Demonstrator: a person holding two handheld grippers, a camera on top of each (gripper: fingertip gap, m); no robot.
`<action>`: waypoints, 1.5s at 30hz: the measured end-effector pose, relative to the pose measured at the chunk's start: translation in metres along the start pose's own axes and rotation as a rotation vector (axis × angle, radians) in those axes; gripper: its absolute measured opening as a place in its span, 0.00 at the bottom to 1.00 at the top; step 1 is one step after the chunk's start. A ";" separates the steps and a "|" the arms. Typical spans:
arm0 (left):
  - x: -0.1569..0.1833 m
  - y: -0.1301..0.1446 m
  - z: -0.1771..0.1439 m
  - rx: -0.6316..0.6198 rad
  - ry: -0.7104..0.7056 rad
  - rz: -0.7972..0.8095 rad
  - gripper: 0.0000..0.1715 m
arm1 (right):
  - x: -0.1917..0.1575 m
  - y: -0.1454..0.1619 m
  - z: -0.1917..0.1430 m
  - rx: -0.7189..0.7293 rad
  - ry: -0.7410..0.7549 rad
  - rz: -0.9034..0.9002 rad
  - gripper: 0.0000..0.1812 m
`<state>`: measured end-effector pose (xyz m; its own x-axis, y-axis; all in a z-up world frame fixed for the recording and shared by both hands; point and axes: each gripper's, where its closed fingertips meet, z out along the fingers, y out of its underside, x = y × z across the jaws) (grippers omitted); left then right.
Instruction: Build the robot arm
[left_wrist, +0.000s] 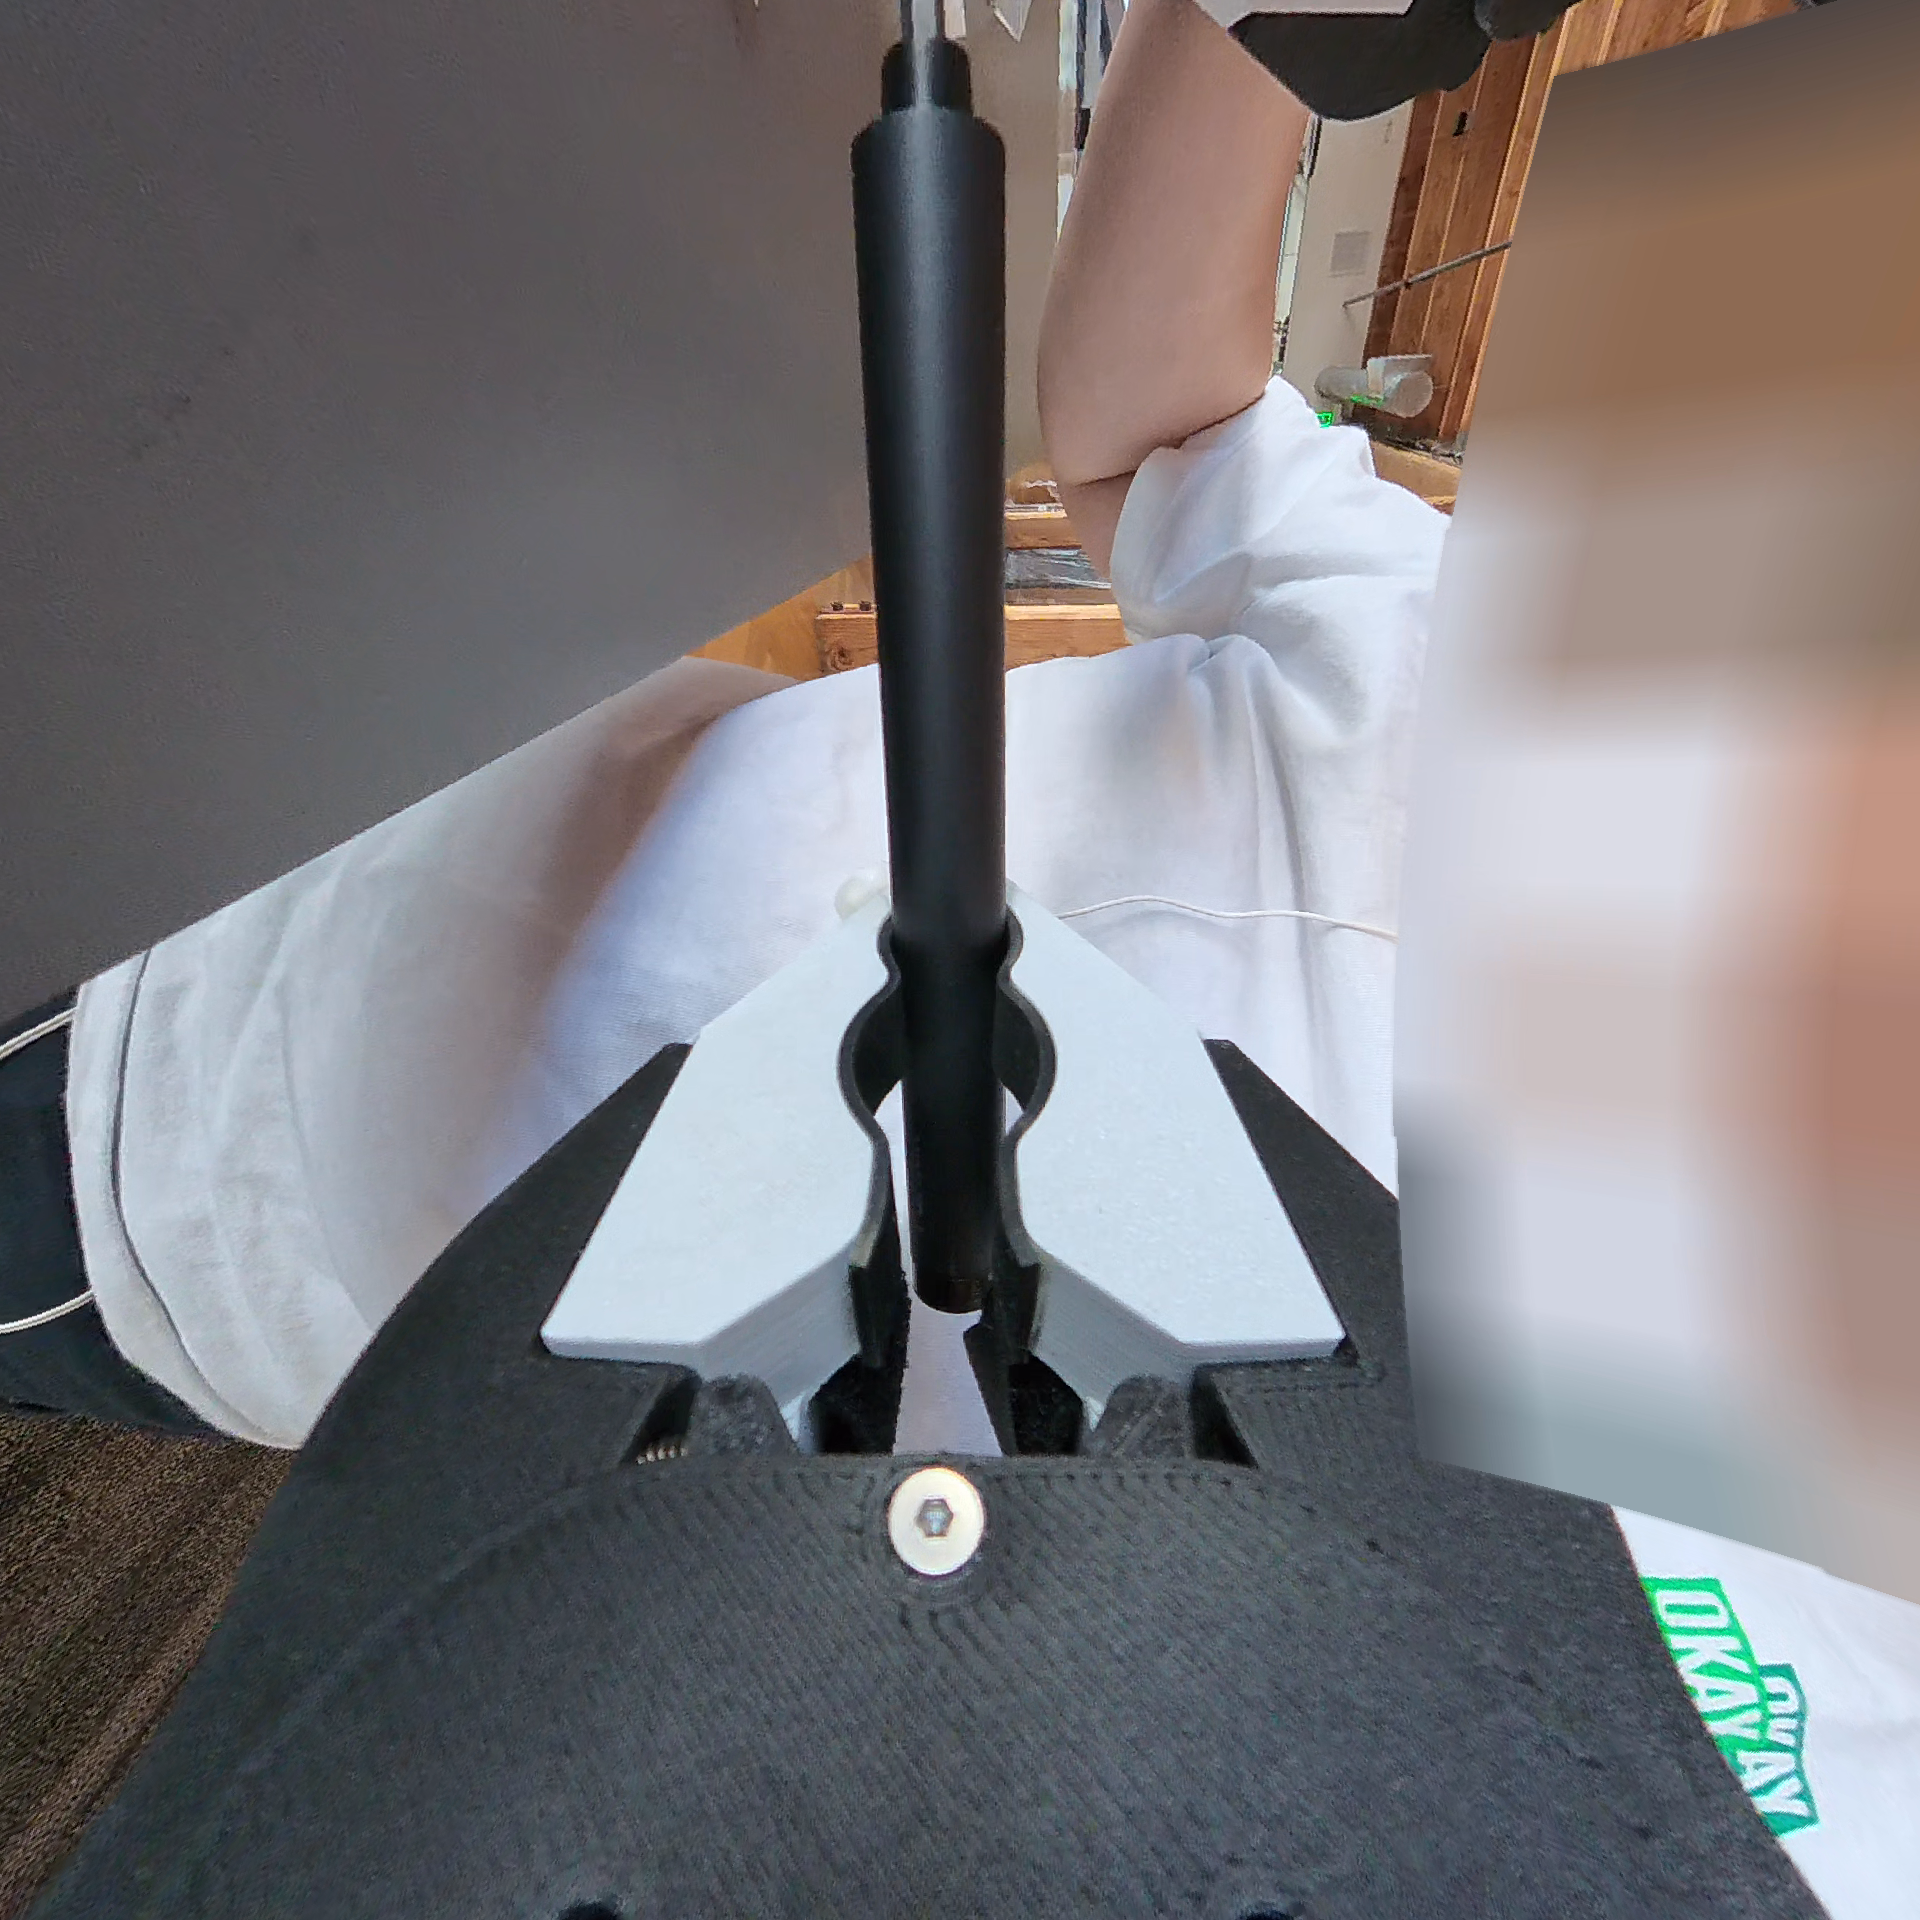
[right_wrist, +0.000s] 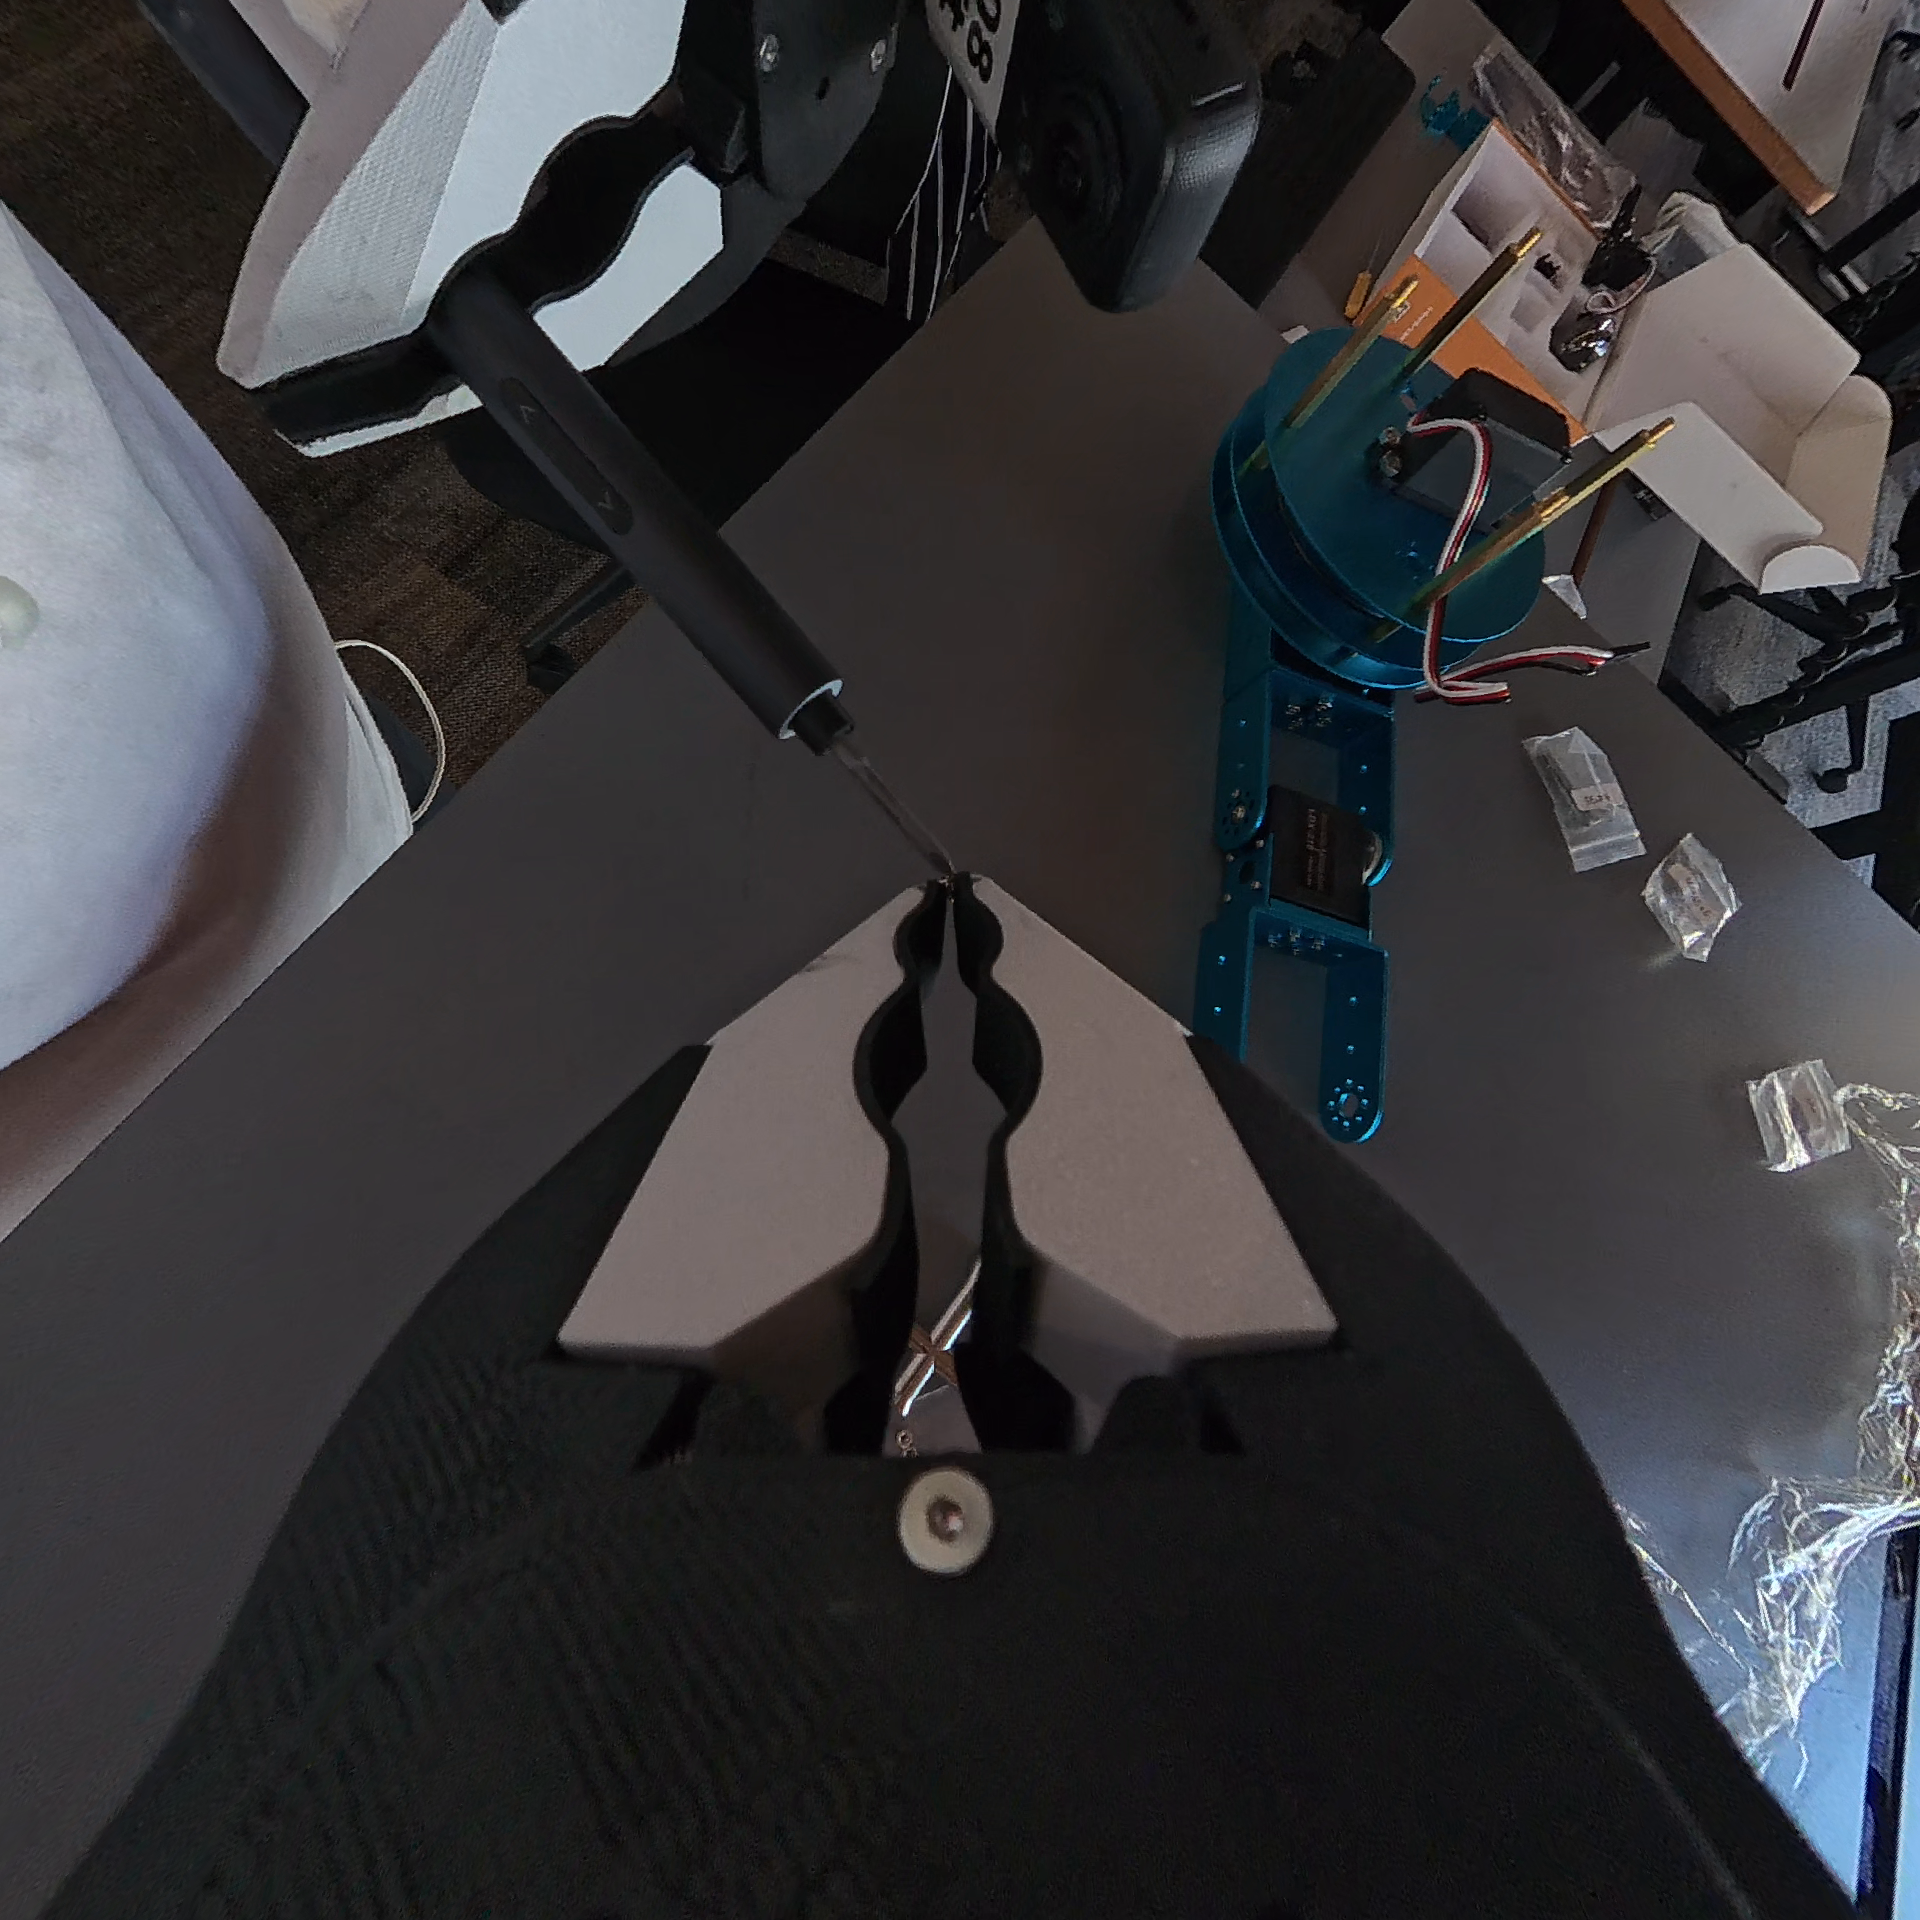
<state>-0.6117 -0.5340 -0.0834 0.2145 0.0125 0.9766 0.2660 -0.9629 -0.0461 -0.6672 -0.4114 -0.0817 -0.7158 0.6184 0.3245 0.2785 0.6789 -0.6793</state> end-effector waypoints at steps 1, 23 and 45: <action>0.000 0.000 0.000 0.001 -0.002 0.000 0.04 | 0.001 0.000 0.000 0.002 0.000 0.006 0.01; 0.001 0.011 0.007 -0.051 0.008 -0.004 0.05 | -0.013 -0.001 -0.004 0.000 -0.023 -0.125 0.01; -0.006 0.014 0.004 -0.105 -0.060 0.038 0.05 | -0.016 -0.001 -0.013 0.009 -0.089 -0.050 0.00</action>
<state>-0.6057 -0.5468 -0.0912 0.2792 -0.0114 0.9602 0.1570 -0.9859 -0.0573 -0.6475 -0.4165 -0.0777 -0.7828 0.5458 0.2989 0.2354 0.7044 -0.6697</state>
